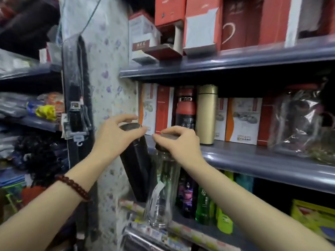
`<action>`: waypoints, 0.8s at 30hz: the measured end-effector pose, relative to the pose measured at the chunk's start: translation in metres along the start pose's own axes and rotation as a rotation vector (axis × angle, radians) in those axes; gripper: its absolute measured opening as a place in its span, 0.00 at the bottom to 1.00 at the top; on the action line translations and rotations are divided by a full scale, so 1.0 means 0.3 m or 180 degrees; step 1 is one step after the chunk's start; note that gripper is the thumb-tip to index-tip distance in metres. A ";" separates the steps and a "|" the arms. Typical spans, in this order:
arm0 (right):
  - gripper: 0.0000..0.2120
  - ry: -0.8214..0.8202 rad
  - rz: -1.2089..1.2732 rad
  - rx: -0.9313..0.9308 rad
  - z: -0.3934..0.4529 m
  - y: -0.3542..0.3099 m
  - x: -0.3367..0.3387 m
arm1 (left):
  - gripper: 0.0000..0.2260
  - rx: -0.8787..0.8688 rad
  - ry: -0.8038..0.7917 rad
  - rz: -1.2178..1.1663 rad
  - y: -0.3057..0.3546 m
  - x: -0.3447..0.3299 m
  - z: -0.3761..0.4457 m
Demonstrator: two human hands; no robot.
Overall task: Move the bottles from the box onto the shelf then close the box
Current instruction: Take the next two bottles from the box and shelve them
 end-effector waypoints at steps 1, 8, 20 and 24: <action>0.19 0.0067 0.0013 0.0005 0.031 -0.036 0.024 | 0.16 -0.0069 0.0043 -0.0122 0.032 -0.002 0.035; 0.18 0.0531 -0.0156 -0.0034 0.159 -0.236 0.212 | 0.13 -0.0501 -0.0101 -0.0861 0.207 -0.071 0.240; 0.12 0.1750 -0.1285 0.0629 0.161 -0.449 0.600 | 0.13 -0.1529 -0.0073 -0.1108 0.518 -0.260 0.267; 0.16 0.2060 -0.1527 0.0815 0.167 -0.438 0.673 | 0.15 -0.1699 0.0017 -0.1216 0.564 -0.342 0.243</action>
Point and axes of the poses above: each hand's wrist, its own z-axis towards the middle knuckle, its own x-axis out of the back of the hand, y = z × x, the point moved 4 cm from there along z, towards the middle knuckle, and after that the axes turned 8 degrees about z, right-handed, at the moved point
